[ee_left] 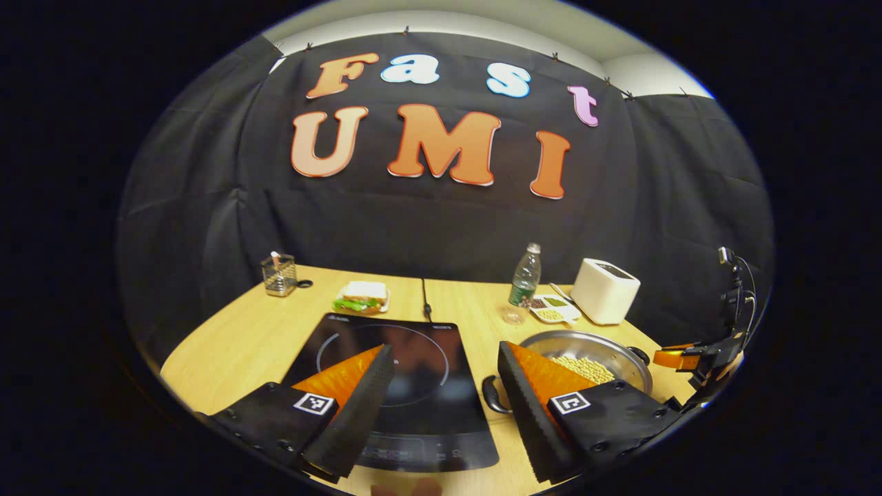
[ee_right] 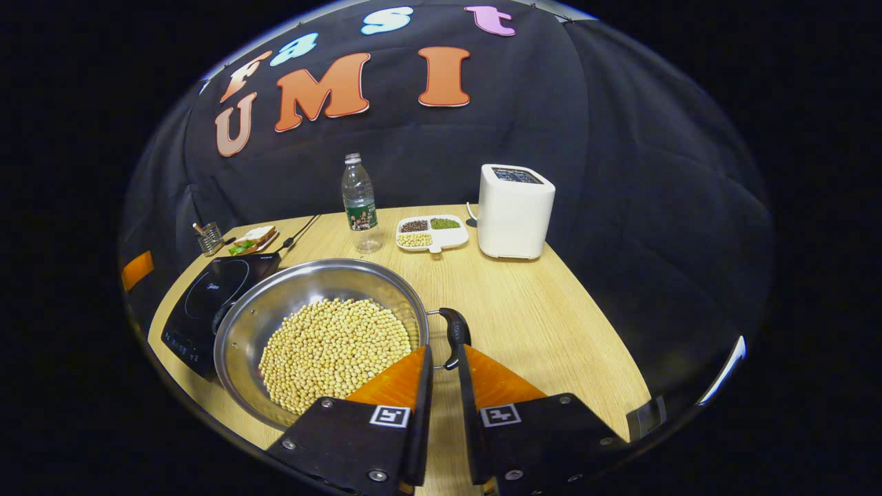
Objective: First push the handle of the pot to place it horizontally, then grasp the pot with both hands and set it on the induction cooktop.
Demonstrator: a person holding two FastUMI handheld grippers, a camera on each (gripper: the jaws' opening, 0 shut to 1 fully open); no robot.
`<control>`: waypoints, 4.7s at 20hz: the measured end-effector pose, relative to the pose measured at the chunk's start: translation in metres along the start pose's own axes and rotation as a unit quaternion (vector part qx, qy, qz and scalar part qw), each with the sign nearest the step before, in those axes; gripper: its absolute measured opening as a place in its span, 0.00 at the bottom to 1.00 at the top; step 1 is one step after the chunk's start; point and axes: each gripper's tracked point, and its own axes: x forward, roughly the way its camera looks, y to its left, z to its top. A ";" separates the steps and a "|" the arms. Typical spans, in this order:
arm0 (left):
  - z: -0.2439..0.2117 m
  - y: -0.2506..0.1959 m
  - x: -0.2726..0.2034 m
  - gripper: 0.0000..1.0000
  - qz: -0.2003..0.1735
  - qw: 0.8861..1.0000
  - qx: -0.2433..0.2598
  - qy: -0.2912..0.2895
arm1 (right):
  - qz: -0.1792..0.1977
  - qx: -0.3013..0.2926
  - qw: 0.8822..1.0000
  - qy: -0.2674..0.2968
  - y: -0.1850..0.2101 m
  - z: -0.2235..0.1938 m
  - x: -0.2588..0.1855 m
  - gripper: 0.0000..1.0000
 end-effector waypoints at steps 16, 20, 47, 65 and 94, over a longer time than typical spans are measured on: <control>-0.098 -0.057 0.078 0.99 -0.020 0.992 0.020 0.120 | 0.000 0.024 1.000 0.001 -0.006 -0.009 0.057 0.94; -0.113 -0.058 0.087 0.98 -0.015 0.989 0.014 0.145 | 0.008 0.035 0.999 0.016 -0.004 -0.016 0.073 0.94; -0.077 -0.024 0.074 0.53 0.027 0.989 -0.032 0.145 | 0.034 0.132 0.990 0.024 0.044 0.012 0.049 0.39; 0.026 0.102 0.040 0.50 0.088 0.990 -0.026 0.108 | 0.099 0.114 0.988 -0.005 0.185 0.099 0.031 0.39; -0.021 0.246 0.056 0.51 0.127 0.977 -0.059 0.162 | 0.136 0.084 0.985 0.062 0.328 0.056 0.086 0.39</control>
